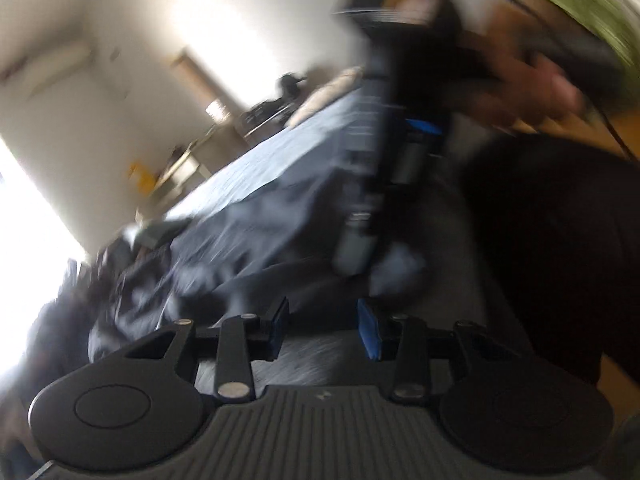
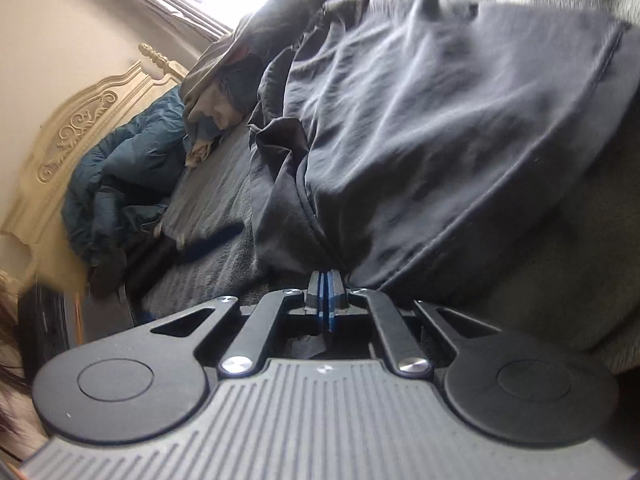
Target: Fold clothes
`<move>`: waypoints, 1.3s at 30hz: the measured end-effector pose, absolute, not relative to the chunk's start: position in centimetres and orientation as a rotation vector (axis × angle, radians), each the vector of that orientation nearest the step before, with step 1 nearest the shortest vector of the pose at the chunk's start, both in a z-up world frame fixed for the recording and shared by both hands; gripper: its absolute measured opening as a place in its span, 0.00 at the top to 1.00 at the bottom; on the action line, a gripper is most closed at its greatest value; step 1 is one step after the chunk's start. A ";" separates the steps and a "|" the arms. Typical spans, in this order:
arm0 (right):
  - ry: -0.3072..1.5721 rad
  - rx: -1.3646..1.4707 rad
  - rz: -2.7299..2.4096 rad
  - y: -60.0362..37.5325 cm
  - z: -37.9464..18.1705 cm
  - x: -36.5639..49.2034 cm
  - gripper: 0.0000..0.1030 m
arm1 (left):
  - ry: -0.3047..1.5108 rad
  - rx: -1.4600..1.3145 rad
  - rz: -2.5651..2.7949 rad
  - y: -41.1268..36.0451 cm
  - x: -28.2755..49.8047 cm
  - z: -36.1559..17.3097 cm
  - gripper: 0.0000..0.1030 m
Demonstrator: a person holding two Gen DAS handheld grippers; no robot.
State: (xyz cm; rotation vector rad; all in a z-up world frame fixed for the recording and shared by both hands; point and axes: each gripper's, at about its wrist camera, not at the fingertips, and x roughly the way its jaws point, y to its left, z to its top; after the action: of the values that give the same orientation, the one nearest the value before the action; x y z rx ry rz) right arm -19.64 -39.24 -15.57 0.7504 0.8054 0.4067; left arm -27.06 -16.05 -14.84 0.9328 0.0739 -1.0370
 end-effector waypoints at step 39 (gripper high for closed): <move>0.916 1.208 0.449 -42.1 -18.9 -19.2 1.00 | 0.293 0.881 -1.251 -21.2 -22.6 -14.2 0.77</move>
State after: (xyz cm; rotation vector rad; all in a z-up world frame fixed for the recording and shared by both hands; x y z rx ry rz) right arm -19.21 -42.05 -18.93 1.2081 0.9164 0.4494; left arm -22.61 -21.24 -14.16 0.8812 0.2928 -1.2514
